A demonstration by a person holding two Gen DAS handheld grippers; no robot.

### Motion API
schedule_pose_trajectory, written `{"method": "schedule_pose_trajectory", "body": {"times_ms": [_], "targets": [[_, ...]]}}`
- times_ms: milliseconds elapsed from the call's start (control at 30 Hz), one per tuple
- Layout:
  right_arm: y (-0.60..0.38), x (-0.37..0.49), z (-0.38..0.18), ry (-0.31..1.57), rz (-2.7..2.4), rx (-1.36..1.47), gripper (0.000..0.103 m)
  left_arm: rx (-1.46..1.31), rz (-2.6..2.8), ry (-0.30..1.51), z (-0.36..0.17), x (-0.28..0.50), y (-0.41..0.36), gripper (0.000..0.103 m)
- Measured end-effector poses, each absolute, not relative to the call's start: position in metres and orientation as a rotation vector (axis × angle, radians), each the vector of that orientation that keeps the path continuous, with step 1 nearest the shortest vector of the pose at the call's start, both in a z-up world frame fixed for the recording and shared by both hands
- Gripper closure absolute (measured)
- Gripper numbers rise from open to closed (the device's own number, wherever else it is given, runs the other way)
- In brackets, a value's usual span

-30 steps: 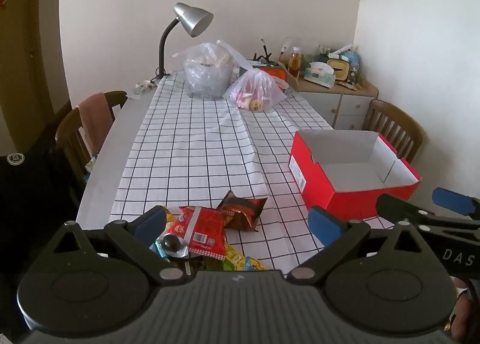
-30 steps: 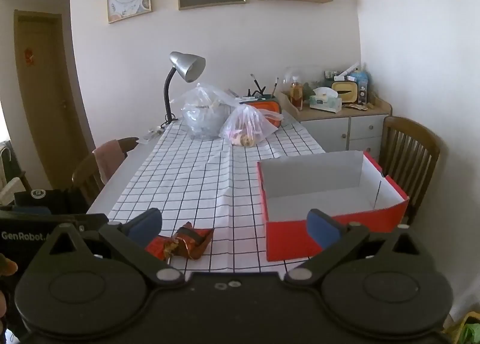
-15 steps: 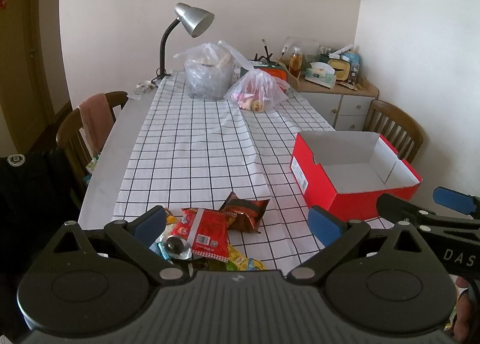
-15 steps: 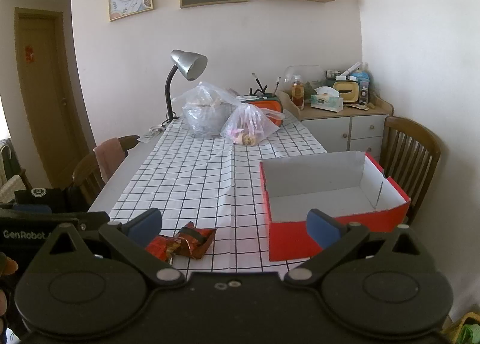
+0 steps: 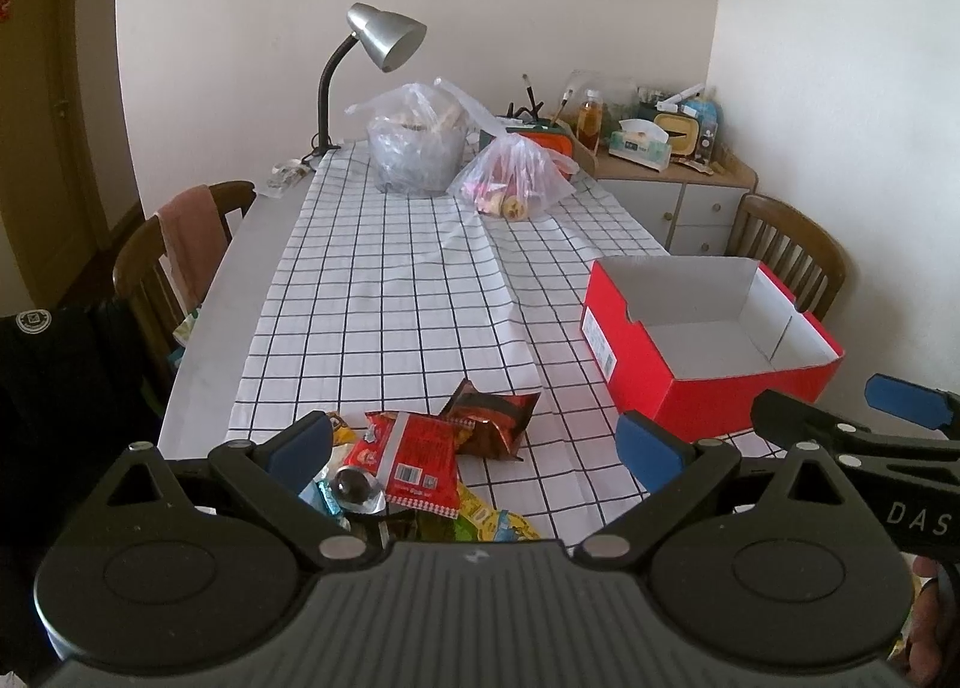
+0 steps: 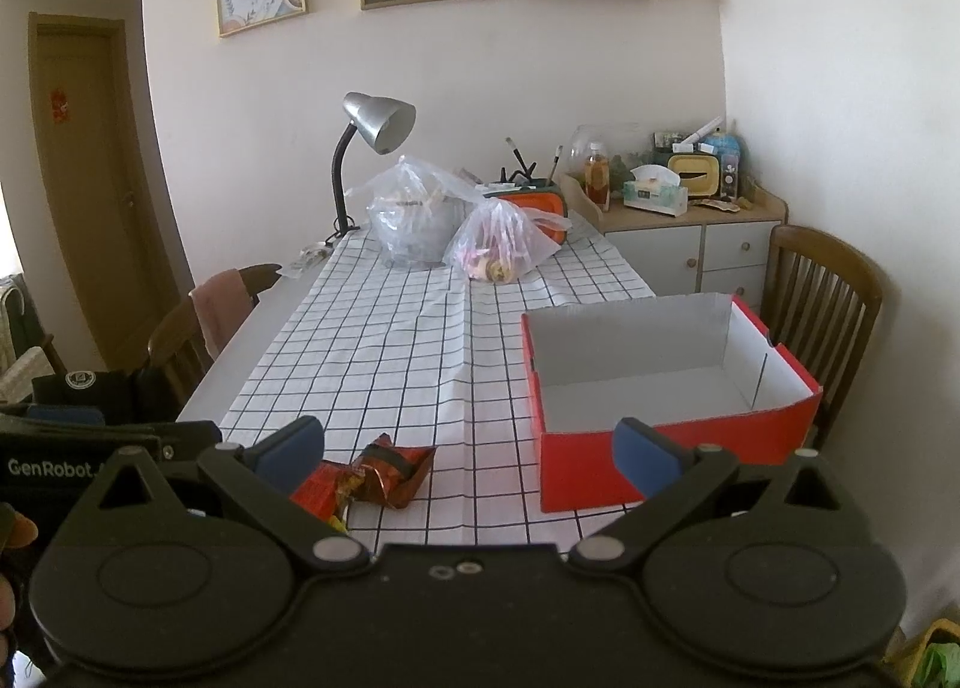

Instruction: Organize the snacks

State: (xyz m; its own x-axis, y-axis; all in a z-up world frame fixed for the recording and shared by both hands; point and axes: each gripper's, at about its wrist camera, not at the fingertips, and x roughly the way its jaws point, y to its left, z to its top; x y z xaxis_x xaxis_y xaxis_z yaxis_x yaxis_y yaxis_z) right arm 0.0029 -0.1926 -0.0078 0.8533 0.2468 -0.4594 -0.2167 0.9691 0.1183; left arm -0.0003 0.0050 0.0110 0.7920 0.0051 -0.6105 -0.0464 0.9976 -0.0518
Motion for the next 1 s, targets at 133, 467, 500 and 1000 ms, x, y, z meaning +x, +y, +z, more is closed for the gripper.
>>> {"method": "schedule_pose_trajectory", "body": {"times_ms": [133,467,500,1000], "targets": [[-0.191,0.003,-0.007,0.491,0.245,0.061,0.0,-0.064,0.03,0.656,0.01,-0.002,0.006,0.002],[-0.189,0.001,-0.008,0.501,0.243,0.057,0.0,-0.063,0.042,0.667,0.007,-0.009,0.006,0.002],[-0.189,0.001,-0.009,0.502,0.244,0.056,0.0,-0.063,0.043,0.671,0.006,-0.01,0.006,0.002],[-0.184,-0.009,-0.01,0.514,0.263,0.057,0.0,-0.078,0.066,0.69,0.002,-0.022,0.013,0.002]]}}
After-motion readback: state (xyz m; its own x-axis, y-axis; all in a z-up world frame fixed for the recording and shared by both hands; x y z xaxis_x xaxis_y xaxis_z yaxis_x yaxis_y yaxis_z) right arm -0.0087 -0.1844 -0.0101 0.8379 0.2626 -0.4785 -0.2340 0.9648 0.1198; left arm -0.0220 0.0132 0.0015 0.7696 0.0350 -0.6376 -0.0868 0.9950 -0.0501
